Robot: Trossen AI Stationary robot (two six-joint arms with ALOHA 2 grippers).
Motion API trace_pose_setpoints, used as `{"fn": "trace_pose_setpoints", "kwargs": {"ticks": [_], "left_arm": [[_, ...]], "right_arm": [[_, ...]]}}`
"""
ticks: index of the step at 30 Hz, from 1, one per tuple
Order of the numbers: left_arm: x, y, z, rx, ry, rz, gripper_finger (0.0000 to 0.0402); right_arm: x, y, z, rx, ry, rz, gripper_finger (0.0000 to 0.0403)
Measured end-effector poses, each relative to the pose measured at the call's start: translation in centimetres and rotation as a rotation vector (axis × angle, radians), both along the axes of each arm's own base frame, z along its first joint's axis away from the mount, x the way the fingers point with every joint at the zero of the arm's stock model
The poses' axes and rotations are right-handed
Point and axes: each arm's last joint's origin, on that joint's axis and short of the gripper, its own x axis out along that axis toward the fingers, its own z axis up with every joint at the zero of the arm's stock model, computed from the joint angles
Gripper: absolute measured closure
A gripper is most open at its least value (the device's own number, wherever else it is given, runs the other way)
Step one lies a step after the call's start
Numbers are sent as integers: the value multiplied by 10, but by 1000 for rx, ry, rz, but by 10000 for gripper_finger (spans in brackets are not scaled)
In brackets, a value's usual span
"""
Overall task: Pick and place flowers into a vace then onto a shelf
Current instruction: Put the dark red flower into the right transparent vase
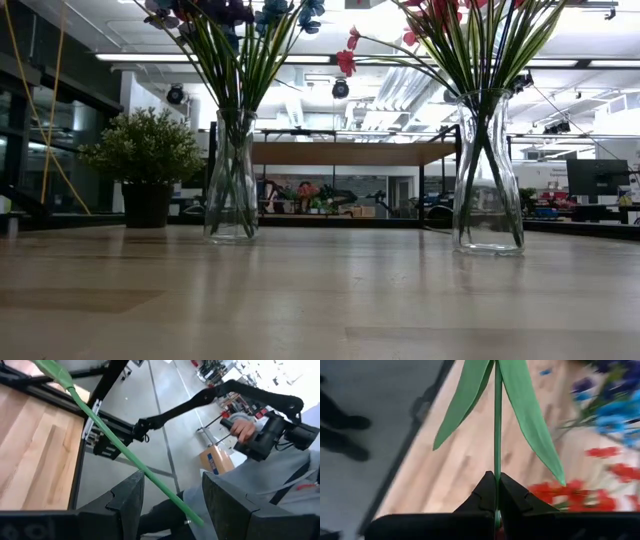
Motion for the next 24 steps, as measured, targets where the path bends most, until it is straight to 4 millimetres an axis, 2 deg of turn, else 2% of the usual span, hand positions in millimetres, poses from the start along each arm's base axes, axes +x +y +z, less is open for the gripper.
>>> {"fn": "trace_pose_setpoints", "kwargs": {"ticks": [11, 18, 24], "left_arm": [[-22, 22, 26, -44, -66, 14, 170], [-39, 42, 44, -73, -124, 123, 170], [-37, 51, 46, -99, -125, 216, 170]], "right_arm": [[9, -22, 7, -381, -151, 34, 402], [13, -32, 12, -800, -206, 60, 402], [20, -38, 20, -1065, -221, 66, 403]]}}
